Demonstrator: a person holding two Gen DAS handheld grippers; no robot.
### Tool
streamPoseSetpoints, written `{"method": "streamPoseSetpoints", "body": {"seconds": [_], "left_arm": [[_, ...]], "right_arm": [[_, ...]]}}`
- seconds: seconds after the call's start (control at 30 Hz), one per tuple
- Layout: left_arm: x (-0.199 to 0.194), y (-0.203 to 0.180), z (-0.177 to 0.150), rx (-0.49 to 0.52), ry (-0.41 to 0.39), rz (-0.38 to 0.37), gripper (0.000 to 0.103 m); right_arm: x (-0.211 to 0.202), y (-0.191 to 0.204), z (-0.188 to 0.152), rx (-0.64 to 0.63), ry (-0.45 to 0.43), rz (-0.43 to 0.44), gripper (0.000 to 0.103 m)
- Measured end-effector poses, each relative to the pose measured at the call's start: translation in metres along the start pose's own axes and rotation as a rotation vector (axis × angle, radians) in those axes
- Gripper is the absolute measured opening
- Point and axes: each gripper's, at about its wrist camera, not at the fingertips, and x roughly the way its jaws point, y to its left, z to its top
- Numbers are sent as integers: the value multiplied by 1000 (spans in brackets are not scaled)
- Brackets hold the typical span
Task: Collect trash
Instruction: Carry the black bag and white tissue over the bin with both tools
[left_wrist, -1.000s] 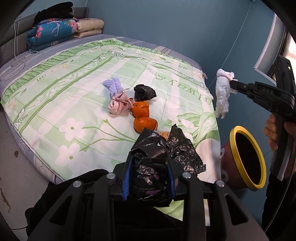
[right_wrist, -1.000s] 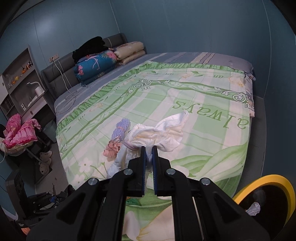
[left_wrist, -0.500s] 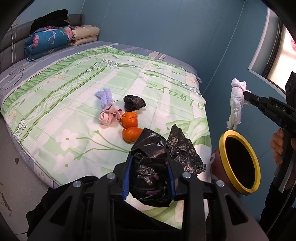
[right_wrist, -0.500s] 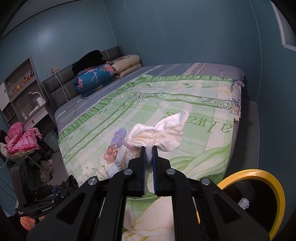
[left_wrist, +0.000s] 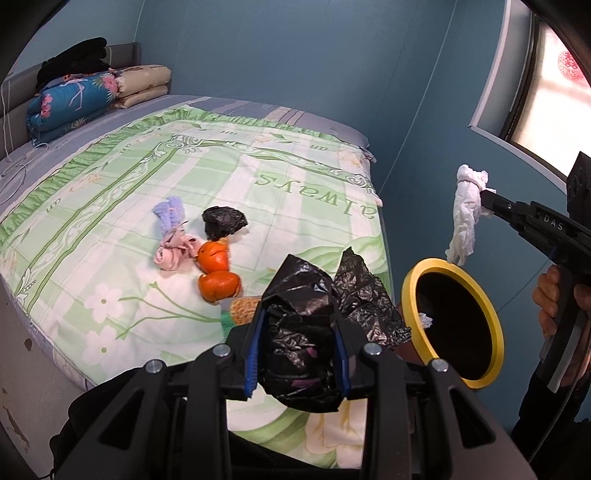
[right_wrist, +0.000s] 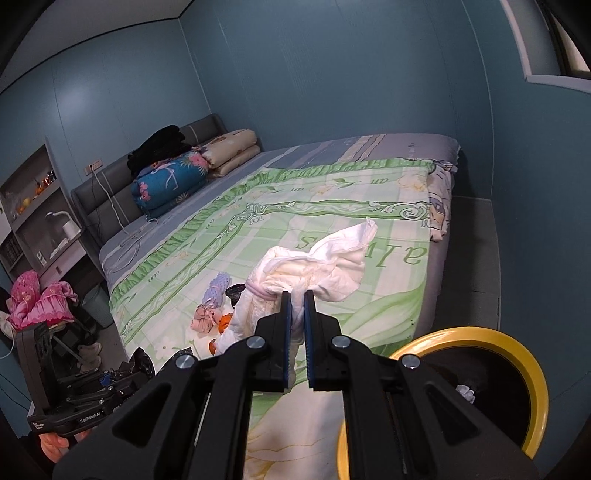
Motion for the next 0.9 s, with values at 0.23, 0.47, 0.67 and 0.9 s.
{"method": "streamPoseSetpoints", "body": {"seconds": [0.23,0.47,0.67,0.9], "left_arm": [[8,-30,6,43,9,-39,30],[22,-58,14,71,14,-80,30],[36,-83,17,103,31,-110,30],[54,-106,15,130,62,-136,30]], "right_arm": [[-18,-27,-1,50,-30,-29,7],[-31,-54,-3,91,-54,-84,6],[-38,-78,-7,133,-65,-123,7],[-39,-106,-14,188,-65,-144,7]]}}
